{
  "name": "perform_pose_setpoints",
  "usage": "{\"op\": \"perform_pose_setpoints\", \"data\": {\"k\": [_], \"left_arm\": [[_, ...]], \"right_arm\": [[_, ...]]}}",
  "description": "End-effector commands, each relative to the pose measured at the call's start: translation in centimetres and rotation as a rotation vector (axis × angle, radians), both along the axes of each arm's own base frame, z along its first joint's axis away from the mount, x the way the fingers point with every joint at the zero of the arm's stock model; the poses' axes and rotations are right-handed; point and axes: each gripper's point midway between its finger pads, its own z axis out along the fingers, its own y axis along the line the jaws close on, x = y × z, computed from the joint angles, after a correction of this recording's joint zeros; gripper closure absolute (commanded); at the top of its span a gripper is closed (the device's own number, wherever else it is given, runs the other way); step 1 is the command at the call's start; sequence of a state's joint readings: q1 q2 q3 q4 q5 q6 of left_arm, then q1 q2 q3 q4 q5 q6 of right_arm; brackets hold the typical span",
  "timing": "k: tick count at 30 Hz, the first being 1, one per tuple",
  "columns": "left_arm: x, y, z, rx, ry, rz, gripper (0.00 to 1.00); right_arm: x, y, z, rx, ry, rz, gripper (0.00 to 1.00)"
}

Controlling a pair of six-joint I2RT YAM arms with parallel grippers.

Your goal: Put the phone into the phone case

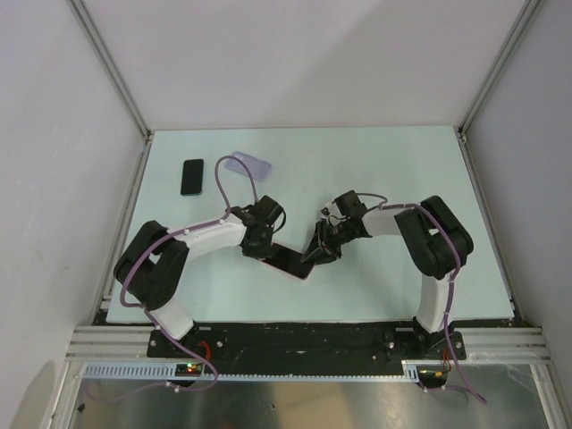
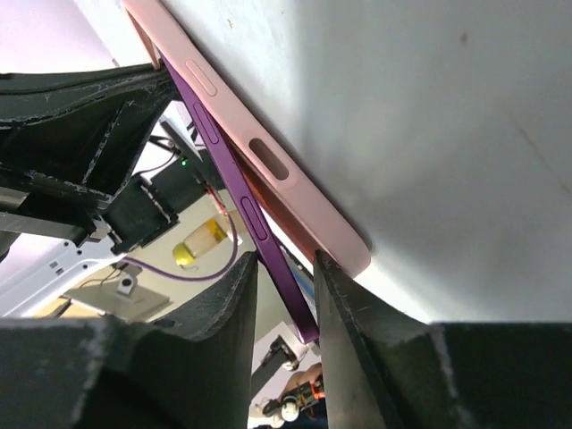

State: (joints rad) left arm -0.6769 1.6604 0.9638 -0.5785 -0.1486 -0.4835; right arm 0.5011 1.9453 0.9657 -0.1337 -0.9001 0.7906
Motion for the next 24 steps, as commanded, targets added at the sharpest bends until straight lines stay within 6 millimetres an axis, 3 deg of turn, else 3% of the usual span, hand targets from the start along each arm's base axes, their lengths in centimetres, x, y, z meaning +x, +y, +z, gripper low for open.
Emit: {"op": "perform_pose_setpoints", "data": {"k": [1, 13, 18, 24], "left_arm": [[0.3, -3.7, -0.2, -0.139, -0.011, 0.003, 1.0], [0.2, -3.7, -0.2, -0.143, -0.008, 0.008, 1.0], [0.1, -3.7, -0.3, -0.148, -0.004, 0.021, 1.0], [-0.3, -3.5, -0.8, -0.167, 0.006, 0.148, 1.0]], "right_arm": [[2.0, -1.0, 0.4, -0.112, -0.102, -0.073, 0.65], [3.2, -2.8, 2.2, -0.25, -0.248, -0.133, 0.51], [3.9, -4.4, 2.4, -0.363, -0.336, -0.177, 0.47], [3.7, -5.9, 3.1, -0.386, -0.395, -0.248, 0.43]]}}
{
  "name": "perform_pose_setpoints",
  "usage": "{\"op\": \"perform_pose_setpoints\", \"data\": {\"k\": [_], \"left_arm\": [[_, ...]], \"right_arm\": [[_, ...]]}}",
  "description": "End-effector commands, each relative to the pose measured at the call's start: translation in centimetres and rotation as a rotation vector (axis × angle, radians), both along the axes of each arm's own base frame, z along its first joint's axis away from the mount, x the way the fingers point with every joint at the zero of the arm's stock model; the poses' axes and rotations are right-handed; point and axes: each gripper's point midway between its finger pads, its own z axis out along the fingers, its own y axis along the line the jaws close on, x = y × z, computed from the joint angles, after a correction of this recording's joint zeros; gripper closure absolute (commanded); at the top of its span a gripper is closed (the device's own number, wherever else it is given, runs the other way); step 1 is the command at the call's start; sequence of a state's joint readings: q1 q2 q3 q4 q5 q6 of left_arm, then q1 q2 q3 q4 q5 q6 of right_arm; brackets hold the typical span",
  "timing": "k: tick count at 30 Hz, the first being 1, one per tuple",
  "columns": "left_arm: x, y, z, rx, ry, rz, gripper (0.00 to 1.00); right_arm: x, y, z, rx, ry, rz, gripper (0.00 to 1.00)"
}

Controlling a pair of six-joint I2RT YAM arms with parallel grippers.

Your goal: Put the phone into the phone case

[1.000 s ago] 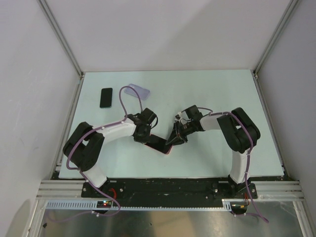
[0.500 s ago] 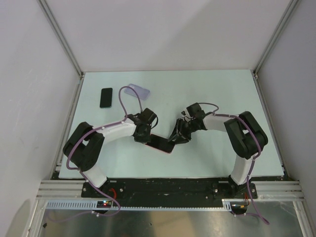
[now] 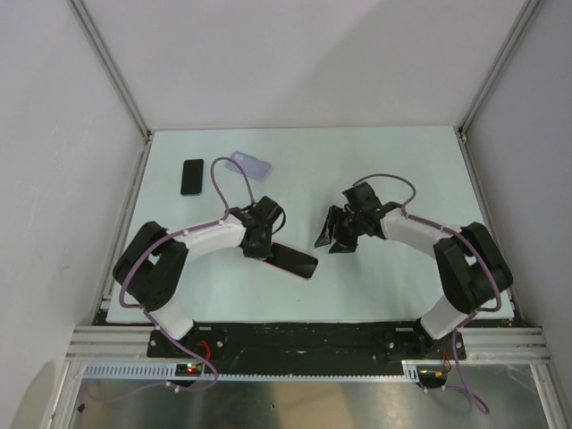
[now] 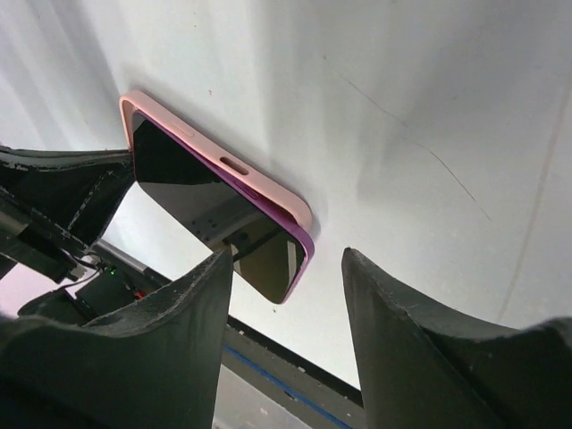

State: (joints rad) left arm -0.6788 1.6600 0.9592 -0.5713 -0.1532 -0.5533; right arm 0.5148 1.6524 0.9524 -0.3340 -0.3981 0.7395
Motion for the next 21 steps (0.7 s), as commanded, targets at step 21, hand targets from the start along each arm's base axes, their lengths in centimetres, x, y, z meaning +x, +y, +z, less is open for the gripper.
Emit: {"op": "perform_pose_setpoints", "data": {"k": [21], "left_arm": [[-2.7, -5.5, -0.1, -0.316, 0.007, 0.267, 1.0]], "right_arm": [[-3.8, 1.8, -0.5, 0.145, -0.157, -0.105, 0.38]]}}
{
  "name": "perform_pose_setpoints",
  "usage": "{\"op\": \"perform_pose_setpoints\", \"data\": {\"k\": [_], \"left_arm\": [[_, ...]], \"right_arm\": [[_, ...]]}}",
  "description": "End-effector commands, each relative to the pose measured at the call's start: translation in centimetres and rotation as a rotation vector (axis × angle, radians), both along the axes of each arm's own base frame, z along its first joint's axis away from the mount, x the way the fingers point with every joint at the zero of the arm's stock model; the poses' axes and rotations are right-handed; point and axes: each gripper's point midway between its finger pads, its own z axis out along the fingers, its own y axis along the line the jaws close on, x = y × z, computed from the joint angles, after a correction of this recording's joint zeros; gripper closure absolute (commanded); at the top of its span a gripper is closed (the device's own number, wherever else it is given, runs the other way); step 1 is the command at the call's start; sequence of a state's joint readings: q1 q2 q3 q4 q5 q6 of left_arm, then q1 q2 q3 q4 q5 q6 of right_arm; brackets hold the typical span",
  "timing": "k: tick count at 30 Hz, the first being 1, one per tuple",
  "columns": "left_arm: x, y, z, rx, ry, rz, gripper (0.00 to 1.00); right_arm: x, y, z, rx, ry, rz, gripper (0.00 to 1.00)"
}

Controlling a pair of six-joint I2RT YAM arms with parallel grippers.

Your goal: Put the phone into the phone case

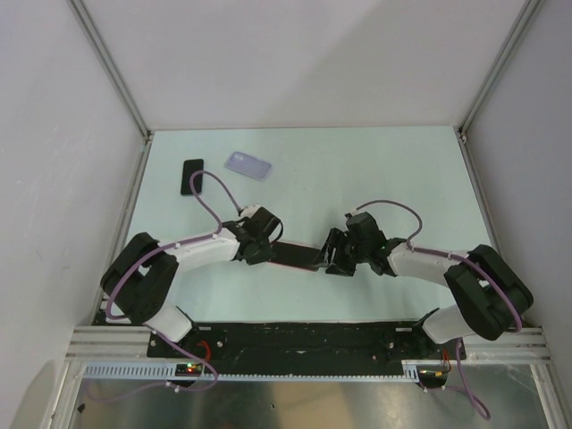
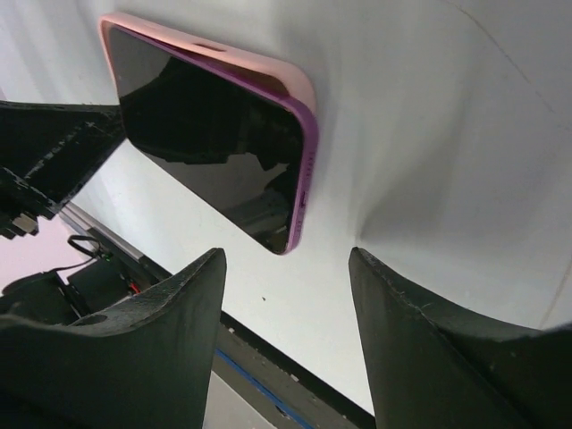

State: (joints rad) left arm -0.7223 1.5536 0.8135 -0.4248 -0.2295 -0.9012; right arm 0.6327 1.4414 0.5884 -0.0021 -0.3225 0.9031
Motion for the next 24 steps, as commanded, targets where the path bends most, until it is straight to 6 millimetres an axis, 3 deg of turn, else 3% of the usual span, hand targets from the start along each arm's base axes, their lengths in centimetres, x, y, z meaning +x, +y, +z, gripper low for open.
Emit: {"op": "perform_pose_setpoints", "data": {"k": [1, 16, 24], "left_arm": [[-2.4, -4.5, -0.1, -0.181, 0.08, -0.054, 1.0], [-2.3, -4.9, -0.1, -0.182, 0.086, -0.091, 1.0], [-2.3, -5.1, -0.1, -0.182, 0.09, -0.117, 1.0]], "right_arm": [[1.8, 1.5, 1.1, 0.058, -0.078, -0.062, 0.4], [3.2, 1.7, -1.2, 0.035, -0.085, -0.099, 0.58], [3.7, 0.5, -0.4, -0.058, -0.167, -0.112, 0.72]]}}
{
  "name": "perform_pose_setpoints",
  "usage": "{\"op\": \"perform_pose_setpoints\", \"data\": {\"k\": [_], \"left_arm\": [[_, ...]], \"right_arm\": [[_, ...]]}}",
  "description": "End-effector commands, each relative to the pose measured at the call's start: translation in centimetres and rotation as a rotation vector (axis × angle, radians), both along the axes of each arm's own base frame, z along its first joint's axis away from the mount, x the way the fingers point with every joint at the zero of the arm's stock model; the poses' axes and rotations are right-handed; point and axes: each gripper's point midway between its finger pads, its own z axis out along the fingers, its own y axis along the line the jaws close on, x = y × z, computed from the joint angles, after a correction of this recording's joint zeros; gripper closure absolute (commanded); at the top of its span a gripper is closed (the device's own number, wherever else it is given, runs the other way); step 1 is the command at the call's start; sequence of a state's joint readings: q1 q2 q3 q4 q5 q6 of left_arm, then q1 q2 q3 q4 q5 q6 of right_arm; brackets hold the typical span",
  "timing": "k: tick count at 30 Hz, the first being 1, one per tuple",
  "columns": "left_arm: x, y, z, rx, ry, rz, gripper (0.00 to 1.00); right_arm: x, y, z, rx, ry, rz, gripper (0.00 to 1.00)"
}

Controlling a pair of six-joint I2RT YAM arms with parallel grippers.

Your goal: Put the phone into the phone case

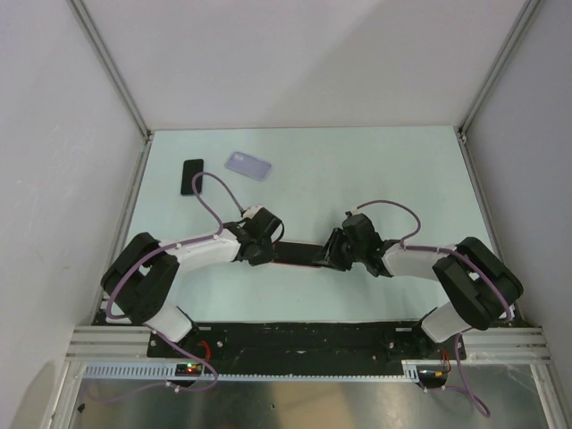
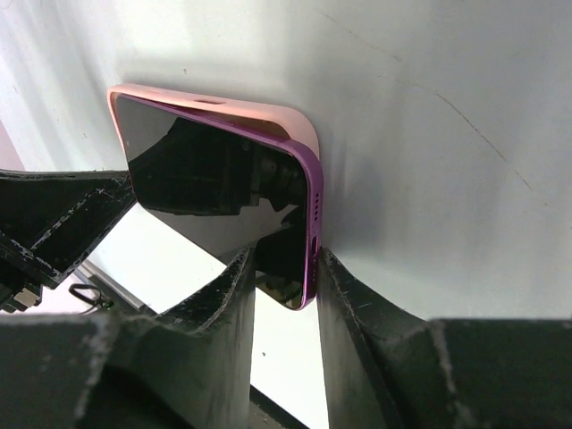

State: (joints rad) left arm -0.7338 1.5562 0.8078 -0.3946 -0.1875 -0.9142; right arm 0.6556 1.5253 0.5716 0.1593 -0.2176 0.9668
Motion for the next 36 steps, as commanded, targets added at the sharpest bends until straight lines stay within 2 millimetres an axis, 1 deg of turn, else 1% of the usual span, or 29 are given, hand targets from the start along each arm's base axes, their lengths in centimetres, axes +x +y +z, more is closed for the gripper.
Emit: {"op": "perform_pose_setpoints", "data": {"k": [1, 5, 9, 16, 23, 28, 33, 36], "left_arm": [[-2.0, -3.9, -0.1, -0.133, 0.079, -0.105, 1.0], [-2.0, -4.1, 0.0, -0.136, 0.078, -0.116, 1.0], [-2.1, -4.1, -0.2, -0.134, 0.084, -0.127, 1.0], [-2.1, -4.1, 0.0, -0.132, 0.078, -0.144, 1.0], [-2.0, -4.1, 0.2, -0.129, 0.067, -0.164, 0.99], [-0.9, -4.2, 1.8, -0.129, 0.0, -0.182, 0.86], [0.1, -4.7, 3.7, -0.144, -0.061, -0.192, 0.73], [0.5, -4.9, 4.6, -0.155, -0.089, -0.191, 0.67]], "right_arm": [[1.4, -0.4, 1.3, -0.074, -0.122, -0.018, 0.72], [1.4, -0.1, 2.3, -0.116, -0.174, -0.002, 0.73], [1.5, 0.6, 2.8, -0.177, -0.213, 0.017, 0.74], [1.9, 1.2, 2.0, -0.215, -0.21, 0.03, 0.78], [1.2, 1.5, 1.3, -0.236, -0.164, 0.073, 0.79], [0.5, 1.2, 0.6, -0.236, -0.111, 0.097, 0.8], [0.3, 1.1, 0.3, -0.241, -0.102, 0.117, 0.8], [0.2, 1.0, 0.0, -0.245, -0.093, 0.127, 0.8]]}}
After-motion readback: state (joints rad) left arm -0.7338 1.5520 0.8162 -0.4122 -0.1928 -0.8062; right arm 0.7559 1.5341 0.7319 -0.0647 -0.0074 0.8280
